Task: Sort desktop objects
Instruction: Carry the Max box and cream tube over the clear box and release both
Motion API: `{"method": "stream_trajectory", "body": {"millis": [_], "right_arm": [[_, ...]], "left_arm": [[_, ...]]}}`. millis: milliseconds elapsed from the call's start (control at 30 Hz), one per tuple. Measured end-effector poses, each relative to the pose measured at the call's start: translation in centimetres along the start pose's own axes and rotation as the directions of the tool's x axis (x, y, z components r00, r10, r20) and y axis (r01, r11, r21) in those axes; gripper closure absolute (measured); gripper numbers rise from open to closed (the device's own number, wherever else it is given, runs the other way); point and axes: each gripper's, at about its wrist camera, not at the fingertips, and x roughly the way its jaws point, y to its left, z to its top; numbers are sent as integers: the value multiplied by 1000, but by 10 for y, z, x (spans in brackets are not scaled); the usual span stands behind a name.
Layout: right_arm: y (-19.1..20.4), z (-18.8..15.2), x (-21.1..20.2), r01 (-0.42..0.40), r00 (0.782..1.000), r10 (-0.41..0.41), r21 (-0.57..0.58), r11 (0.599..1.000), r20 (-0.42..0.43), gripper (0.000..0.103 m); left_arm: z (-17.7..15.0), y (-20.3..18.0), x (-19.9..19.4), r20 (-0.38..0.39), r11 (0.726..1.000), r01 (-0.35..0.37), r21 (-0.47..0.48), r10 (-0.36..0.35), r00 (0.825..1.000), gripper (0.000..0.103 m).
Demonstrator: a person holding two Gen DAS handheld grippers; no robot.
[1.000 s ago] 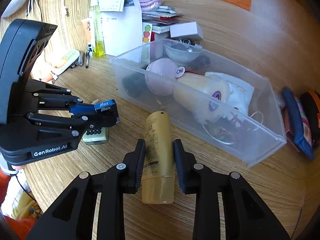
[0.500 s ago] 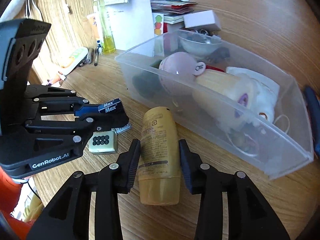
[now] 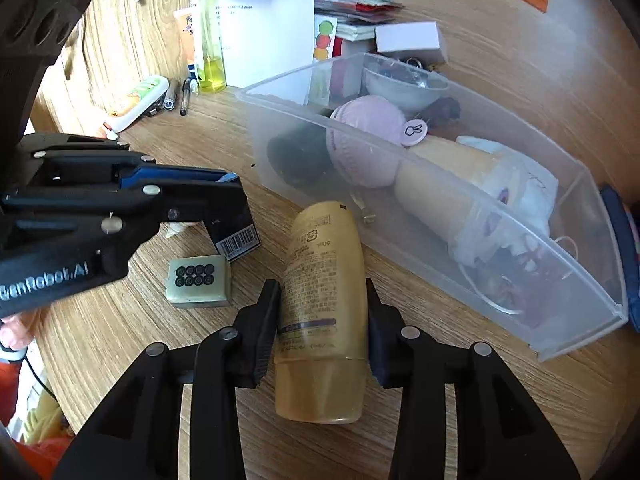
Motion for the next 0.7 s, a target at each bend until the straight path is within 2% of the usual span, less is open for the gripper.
{"method": "stream_trajectory", "body": {"millis": [100,400,500,600,700], "right_arm": [[0,1,-8,-21,1000,20,19,1000,19,76],[6,-3,-12,4,1000,-4,-11,1000,20,77],[5,-1,-10,-20,1000,20,-10,1000,8,78],[3,0,4,-78,996,78,11,997,-45,79],[1,4,1,-82,996,82,27,996,-24,79]], "left_arm": [[-1,-2,0,-6,1000,10,7,-10,1000,94],[-4,-5,17,-54,1000,-8,12,9,999,94],[-4,-4,19,-56,1000,-10,2,10,998,94],[-6,-3,19,-56,1000,-21,-4,21,998,94],[-7,-2,16,-46,999,-26,-19,25,999,95]]}}
